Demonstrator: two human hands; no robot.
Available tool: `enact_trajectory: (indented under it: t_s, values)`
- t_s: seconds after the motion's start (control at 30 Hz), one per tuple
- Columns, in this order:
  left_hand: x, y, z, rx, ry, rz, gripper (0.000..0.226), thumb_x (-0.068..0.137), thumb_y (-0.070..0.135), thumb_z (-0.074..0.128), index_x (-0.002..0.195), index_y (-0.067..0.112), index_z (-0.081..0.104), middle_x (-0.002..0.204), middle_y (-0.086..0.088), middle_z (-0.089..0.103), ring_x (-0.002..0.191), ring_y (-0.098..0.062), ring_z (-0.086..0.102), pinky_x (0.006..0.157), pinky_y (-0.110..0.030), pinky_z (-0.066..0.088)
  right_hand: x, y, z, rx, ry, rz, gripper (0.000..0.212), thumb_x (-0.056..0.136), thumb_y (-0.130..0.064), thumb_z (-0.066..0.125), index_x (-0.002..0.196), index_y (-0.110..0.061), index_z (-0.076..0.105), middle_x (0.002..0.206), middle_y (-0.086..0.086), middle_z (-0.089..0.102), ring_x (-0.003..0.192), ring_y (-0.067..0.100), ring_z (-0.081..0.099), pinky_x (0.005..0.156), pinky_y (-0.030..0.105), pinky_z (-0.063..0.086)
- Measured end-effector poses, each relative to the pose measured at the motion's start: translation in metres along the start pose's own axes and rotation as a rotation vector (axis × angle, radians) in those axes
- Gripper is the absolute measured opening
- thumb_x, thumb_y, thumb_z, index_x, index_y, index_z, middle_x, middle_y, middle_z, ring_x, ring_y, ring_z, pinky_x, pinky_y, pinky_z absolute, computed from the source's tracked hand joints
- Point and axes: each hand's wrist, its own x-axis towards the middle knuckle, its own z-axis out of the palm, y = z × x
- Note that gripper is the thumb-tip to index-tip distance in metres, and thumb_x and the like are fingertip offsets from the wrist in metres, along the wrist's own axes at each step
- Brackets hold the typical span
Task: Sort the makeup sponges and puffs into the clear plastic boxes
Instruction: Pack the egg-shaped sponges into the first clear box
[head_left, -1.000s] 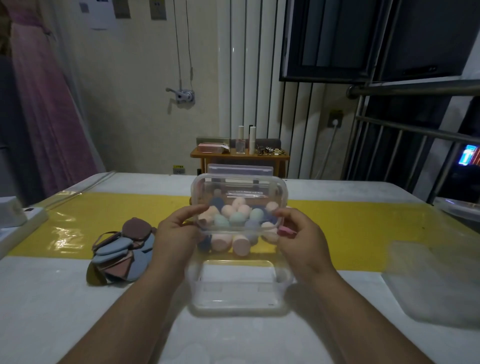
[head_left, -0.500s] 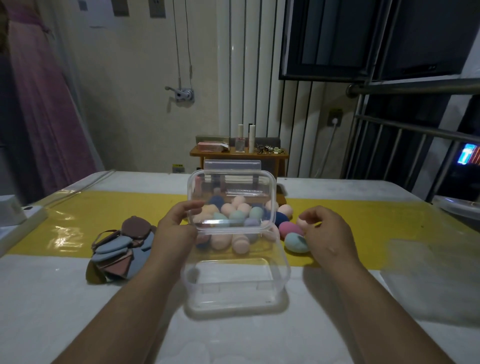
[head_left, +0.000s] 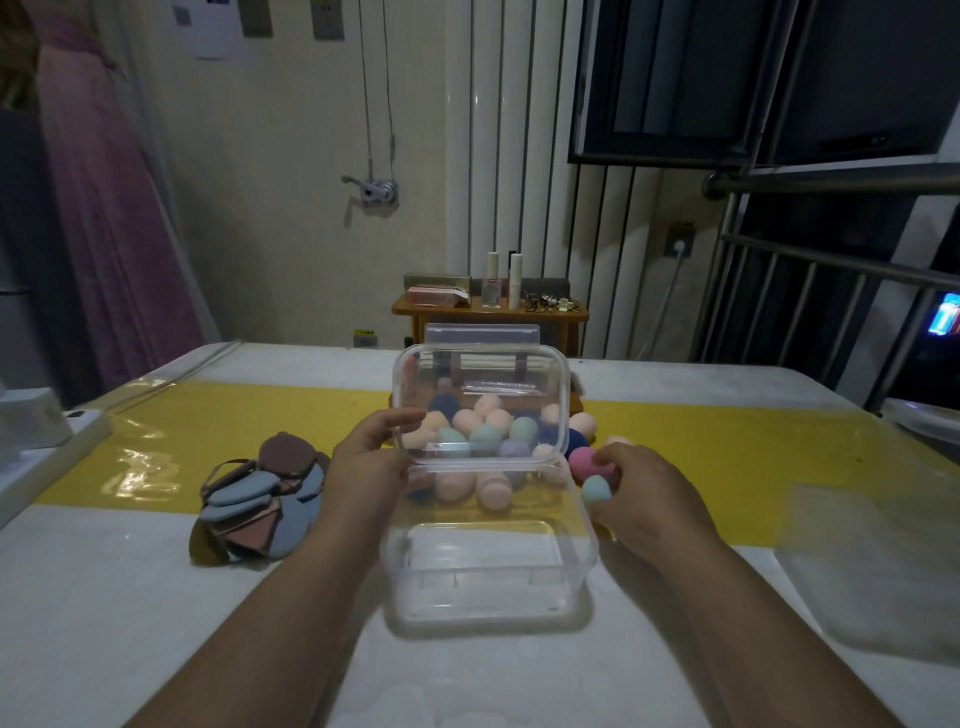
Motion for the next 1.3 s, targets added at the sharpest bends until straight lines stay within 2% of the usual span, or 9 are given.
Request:
enact_trajectory:
  t_s: [0.1, 0.3, 0.43, 0.67, 0.77, 0.9, 1.03, 1.13, 1.3]
  values:
    - [0.0, 0.002, 0.0, -0.055, 0.024, -0.024, 0.053, 0.077, -0.023, 0.048, 0.09, 0.022, 0.073, 0.108, 0.004, 0.068, 0.1, -0.024, 0.065, 0.07, -0.036, 0.06, 0.001, 0.0, -0.002, 0.02, 0.07, -0.005, 0.031, 0.088, -0.029, 0.066, 0.119, -0.028, 0.067, 0.105, -0.003, 0.05, 0.09, 0.019, 0.054, 0.068, 0.027, 0.039]
    - [-0.003, 0.002, 0.003, -0.12, 0.018, -0.055, 0.061, 0.079, -0.022, 0.043, 0.095, 0.027, 0.075, 0.113, 0.004, 0.067, 0.102, -0.018, 0.063, 0.073, -0.033, 0.056, -0.01, -0.014, -0.019, 0.509, 0.376, -0.128, 0.021, 0.081, -0.019, 0.074, 0.095, -0.029, 0.063, 0.105, -0.003, 0.055, 0.078, 0.012, 0.058, 0.06, 0.02, 0.042]
    - [-0.004, 0.005, 0.004, -0.135, 0.014, -0.063, 0.061, 0.081, -0.021, 0.04, 0.097, 0.027, 0.074, 0.116, 0.002, 0.065, 0.102, -0.018, 0.063, 0.073, -0.033, 0.056, -0.018, -0.04, -0.017, 0.64, 0.203, -0.284, 0.022, 0.079, -0.014, 0.073, 0.088, -0.032, 0.066, 0.095, -0.005, 0.068, 0.075, 0.009, 0.066, 0.063, 0.025, 0.055]
    - [-0.008, 0.01, 0.007, -0.128, 0.023, -0.086, 0.062, 0.081, -0.021, 0.033, 0.103, 0.021, 0.073, 0.104, 0.006, 0.068, 0.088, -0.015, 0.068, 0.06, -0.028, 0.057, -0.017, -0.082, 0.006, 0.26, -0.207, -0.41, 0.015, 0.08, -0.026, 0.073, 0.089, -0.035, 0.064, 0.088, -0.012, 0.068, 0.083, 0.005, 0.063, 0.074, 0.026, 0.055]
    - [-0.009, 0.012, 0.009, -0.156, 0.019, -0.068, 0.054, 0.085, -0.02, 0.035, 0.107, 0.014, 0.07, 0.089, 0.008, 0.07, 0.072, -0.009, 0.069, 0.063, -0.032, 0.059, -0.02, -0.093, 0.018, 0.19, -0.243, -0.438, 0.014, 0.081, -0.026, 0.072, 0.081, -0.03, 0.059, 0.084, -0.009, 0.065, 0.081, 0.009, 0.06, 0.069, 0.027, 0.05]
    - [-0.008, 0.01, 0.009, -0.131, 0.023, -0.063, 0.056, 0.084, -0.021, 0.035, 0.105, 0.017, 0.071, 0.088, 0.009, 0.07, 0.07, -0.01, 0.069, 0.073, -0.042, 0.058, -0.021, -0.095, 0.026, 0.153, -0.279, -0.45, 0.005, 0.083, -0.022, 0.069, 0.082, -0.022, 0.064, 0.088, -0.004, 0.067, 0.083, 0.014, 0.062, 0.076, 0.035, 0.055]
    - [-0.007, 0.011, 0.01, -0.107, 0.02, -0.061, 0.059, 0.082, -0.022, 0.033, 0.109, 0.016, 0.07, 0.091, 0.008, 0.07, 0.065, -0.003, 0.07, 0.063, -0.032, 0.061, -0.021, -0.097, 0.027, 0.141, -0.283, -0.444, 0.002, 0.086, -0.023, 0.068, 0.087, -0.022, 0.066, 0.091, -0.004, 0.067, 0.084, 0.015, 0.061, 0.078, 0.034, 0.056]
    - [-0.008, 0.012, 0.01, -0.125, 0.009, -0.055, 0.058, 0.083, -0.022, 0.033, 0.109, 0.015, 0.069, 0.081, 0.011, 0.073, 0.062, -0.002, 0.07, 0.057, -0.027, 0.06, -0.021, -0.099, 0.027, 0.111, -0.27, -0.459, 0.003, 0.089, -0.023, 0.065, 0.09, -0.023, 0.068, 0.093, -0.004, 0.067, 0.085, 0.014, 0.06, 0.077, 0.03, 0.053]
    - [-0.007, 0.009, 0.01, -0.121, 0.015, -0.043, 0.058, 0.081, -0.023, 0.035, 0.112, 0.012, 0.069, 0.097, 0.003, 0.068, 0.065, -0.004, 0.07, 0.058, -0.028, 0.06, -0.022, -0.099, 0.026, 0.028, -0.337, -0.525, 0.026, 0.092, -0.019, 0.061, 0.113, -0.028, 0.072, 0.11, -0.005, 0.07, 0.095, 0.016, 0.061, 0.083, 0.025, 0.049]
